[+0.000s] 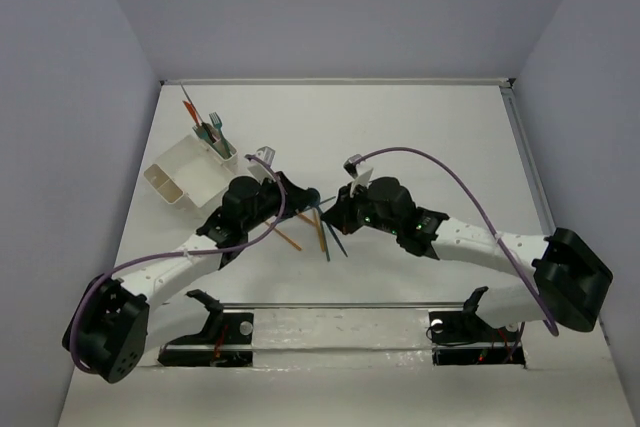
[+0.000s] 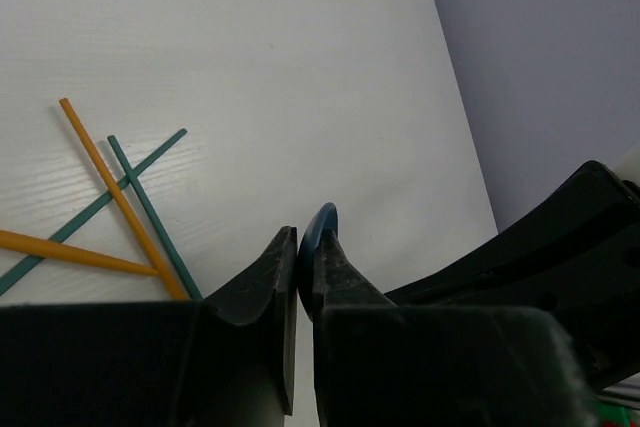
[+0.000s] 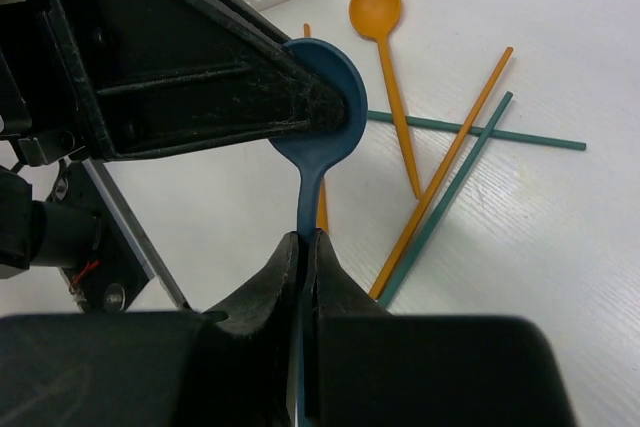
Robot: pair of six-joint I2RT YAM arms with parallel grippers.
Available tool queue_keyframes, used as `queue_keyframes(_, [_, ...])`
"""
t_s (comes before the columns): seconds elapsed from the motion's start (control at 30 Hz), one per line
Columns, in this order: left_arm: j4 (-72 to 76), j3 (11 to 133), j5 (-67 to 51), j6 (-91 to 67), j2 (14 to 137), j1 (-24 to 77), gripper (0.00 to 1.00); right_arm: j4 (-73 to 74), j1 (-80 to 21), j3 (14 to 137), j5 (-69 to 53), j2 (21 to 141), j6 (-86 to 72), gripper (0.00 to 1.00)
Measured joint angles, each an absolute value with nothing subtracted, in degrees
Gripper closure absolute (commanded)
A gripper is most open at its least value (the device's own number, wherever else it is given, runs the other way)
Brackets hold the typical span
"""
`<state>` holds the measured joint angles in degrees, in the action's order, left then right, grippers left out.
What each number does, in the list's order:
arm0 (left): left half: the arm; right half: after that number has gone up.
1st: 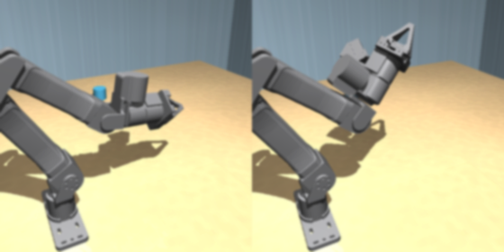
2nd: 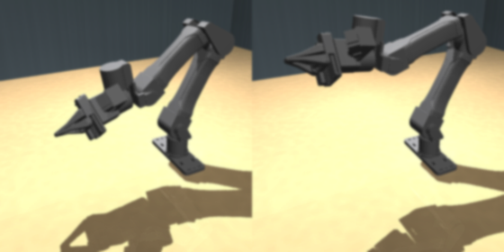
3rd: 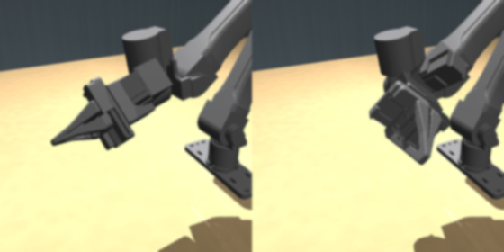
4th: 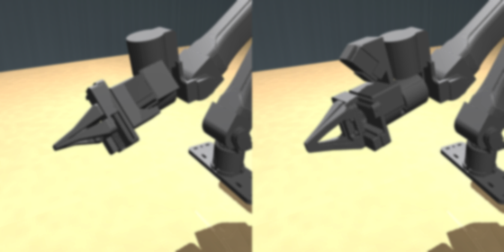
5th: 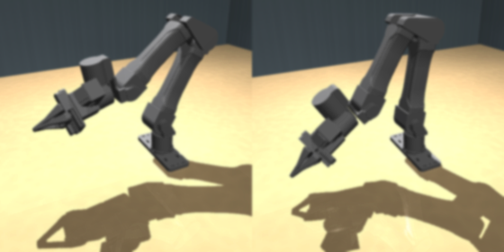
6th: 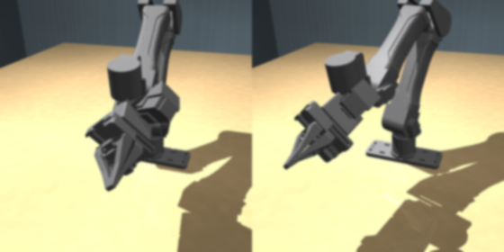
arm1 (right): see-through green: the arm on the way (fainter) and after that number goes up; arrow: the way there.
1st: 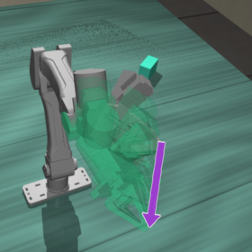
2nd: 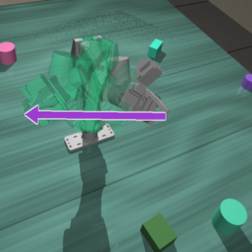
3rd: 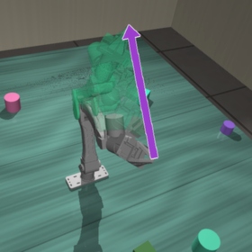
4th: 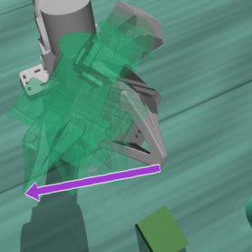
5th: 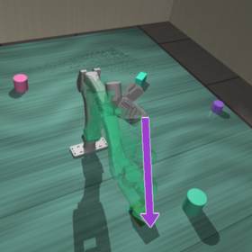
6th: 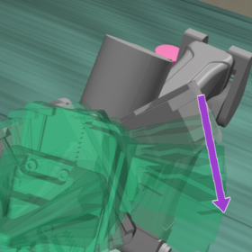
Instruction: Sort the eating utensils into containers
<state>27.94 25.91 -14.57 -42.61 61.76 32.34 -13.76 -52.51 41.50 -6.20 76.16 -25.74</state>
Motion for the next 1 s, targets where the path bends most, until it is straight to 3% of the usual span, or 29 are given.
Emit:
queue_keyframes(0.1, [27.7,25.9,-14.4,-42.6,61.3,32.3,1.00,-14.3,-52.2,41.5,-6.1,76.0,-26.0,0.92])
queue_keyframes(0.13, [27.6,25.9,-14.3,-42.6,61.1,32.3,1.00,-14.6,-52.2,41.5,-6.2,76.0,-26.4,0.84])
queue_keyframes(0.17, [27.6,25.9,-14.2,-42.5,60.7,32.2,1.00,-14.8,-52.2,41.5,-6.2,76.0,-26.7,0.65])
queue_keyframes(0.23, [26.9,26.0,-13.6,-42.5,60.1,32.3,1.00,-15.1,-52.2,41.5,-6.4,75.8,-27.4,0.48])
queue_keyframes(0.27, [26.3,26.2,-13.4,-42.4,59.8,32.3,1.00,-15.2,-52.2,41.5,-6.4,75.7,-28.2,0.33])
queue_keyframes(0.4, [22.7,28.4,-10.4,-41.4,57.9,32.3,1.00,-15.5,-52.6,41.2,-6.5,73.9,-28.7,0.06])
queue_keyframes(0.47, [20.2,30.7,-8.2,-40.4,56.8,32.3,1.00,-15.2,-52.6,40.9,-6.4,71.7,-28.6,0.00])
queue_keyframes(0.67, [11.1,40.3,-1.9,-35.4,56.3,28.2,1.00,-12.4,-52.6,40.0,-4.2,59.4,-27.9,0.00])
queue_keyframes(1.0, [-4.8,57.2,8.0,-26.4,57.8,7.2,1.00,-7.2,-52.6,33.3,1.9,44.5,-26.5,0.00])
